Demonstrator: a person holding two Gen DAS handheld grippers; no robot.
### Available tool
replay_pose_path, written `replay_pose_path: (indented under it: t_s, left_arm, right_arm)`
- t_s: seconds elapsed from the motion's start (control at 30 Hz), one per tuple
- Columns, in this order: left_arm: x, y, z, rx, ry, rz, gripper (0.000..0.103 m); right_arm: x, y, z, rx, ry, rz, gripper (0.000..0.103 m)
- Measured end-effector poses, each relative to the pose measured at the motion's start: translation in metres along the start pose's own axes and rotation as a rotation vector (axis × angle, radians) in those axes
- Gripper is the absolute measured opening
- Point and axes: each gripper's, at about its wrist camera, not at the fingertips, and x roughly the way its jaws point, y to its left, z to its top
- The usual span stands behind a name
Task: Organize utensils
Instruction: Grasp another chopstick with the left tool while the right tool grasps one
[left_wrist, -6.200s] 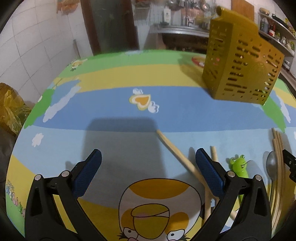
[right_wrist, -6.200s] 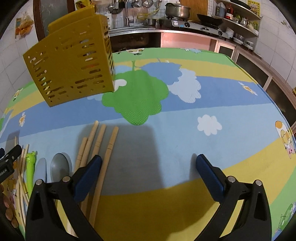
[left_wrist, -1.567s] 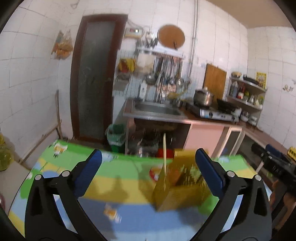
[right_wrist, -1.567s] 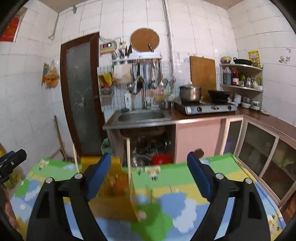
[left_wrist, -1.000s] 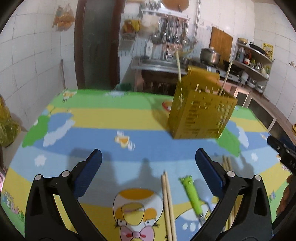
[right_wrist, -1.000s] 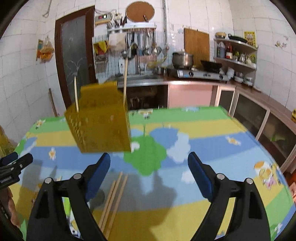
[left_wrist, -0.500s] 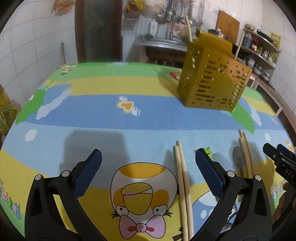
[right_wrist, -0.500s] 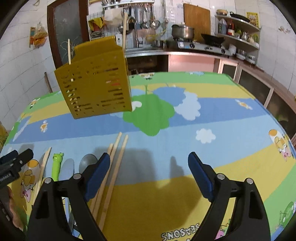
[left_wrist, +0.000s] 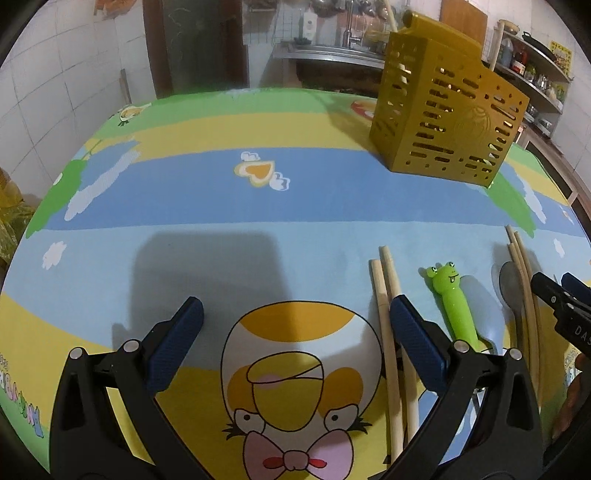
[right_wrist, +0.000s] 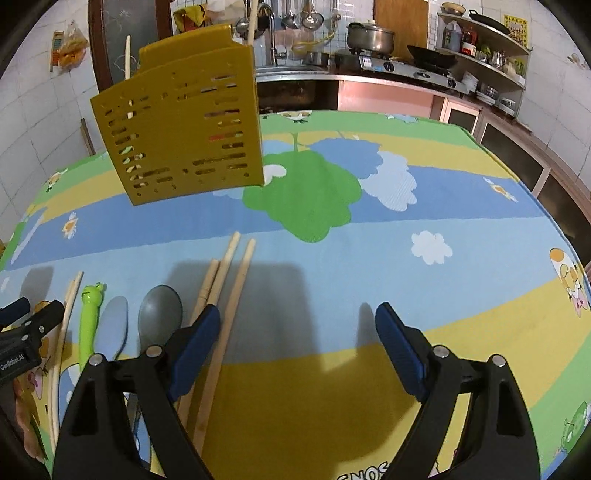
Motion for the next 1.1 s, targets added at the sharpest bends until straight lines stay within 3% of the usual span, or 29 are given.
replay_pose_path:
  t_s: [0.37, 0.53, 1.1]
  left_arm:
    - [0.005, -0.007, -0.001, 0.034, 0.023, 0.026, 0.098]
    - [0.006, -0.005, -0.001, 0.028, 0.024, 0.017, 0.098]
    - [0.006, -0.004, -0.002, 0.027, 0.022, 0.016, 0.098]
  right_arm:
    - [0.006, 0.008, 0.0, 0.0, 0.037, -0.024, 0.085]
    - [0.009, 0.008, -0.001, 0.04, 0.055, -0.08, 0.099]
    - [0.012, 0.004, -0.001, 0.069, 0.051, -0.056, 0.097]
